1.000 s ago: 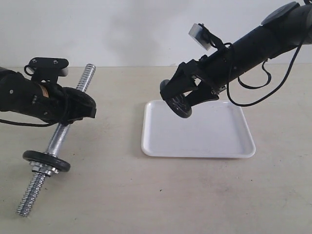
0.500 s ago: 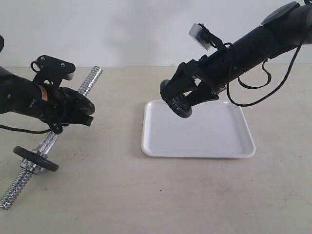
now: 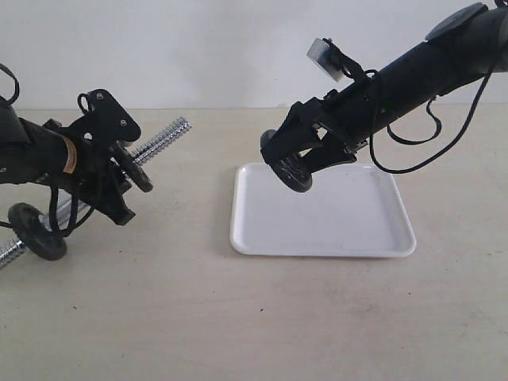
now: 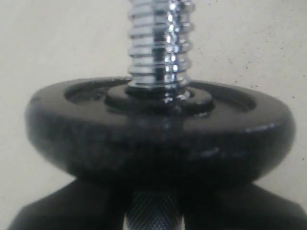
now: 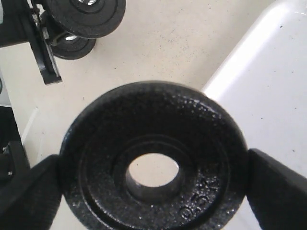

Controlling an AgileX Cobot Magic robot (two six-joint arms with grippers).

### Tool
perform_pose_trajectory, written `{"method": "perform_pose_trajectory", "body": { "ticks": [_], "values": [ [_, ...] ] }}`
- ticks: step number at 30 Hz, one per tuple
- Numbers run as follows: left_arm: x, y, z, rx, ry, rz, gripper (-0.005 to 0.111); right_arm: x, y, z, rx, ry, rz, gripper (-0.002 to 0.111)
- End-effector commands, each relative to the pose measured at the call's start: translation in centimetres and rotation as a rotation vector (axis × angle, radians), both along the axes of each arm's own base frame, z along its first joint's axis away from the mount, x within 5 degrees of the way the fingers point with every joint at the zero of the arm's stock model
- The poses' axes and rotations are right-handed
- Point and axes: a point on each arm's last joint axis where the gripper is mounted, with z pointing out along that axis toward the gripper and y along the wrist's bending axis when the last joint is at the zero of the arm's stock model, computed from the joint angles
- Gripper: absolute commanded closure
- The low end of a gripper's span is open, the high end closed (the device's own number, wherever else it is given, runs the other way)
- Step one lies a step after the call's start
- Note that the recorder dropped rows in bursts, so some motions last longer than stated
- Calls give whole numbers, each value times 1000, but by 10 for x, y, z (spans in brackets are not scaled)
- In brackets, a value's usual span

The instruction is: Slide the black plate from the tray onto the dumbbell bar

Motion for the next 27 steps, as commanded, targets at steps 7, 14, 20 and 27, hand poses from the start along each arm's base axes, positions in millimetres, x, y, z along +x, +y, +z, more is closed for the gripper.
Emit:
{"method": "perform_pose_trajectory", "body": {
  "ticks": [7,14,20,27],
  "values": [
    [8,-47,64,-288,-477,-492,102,-2,2,18,56,-25,6,108],
    [7,-48,62,-261,-470,-533,102,-2,2,18,56,-25,6,108],
    [7,-48,62,-260,-468,-535,102,-2,2,19,73,-18,-5,108],
    [5,-48,59,-245,-458,-553,102,3,9,32,230,28,-94,108]
  ]
}}
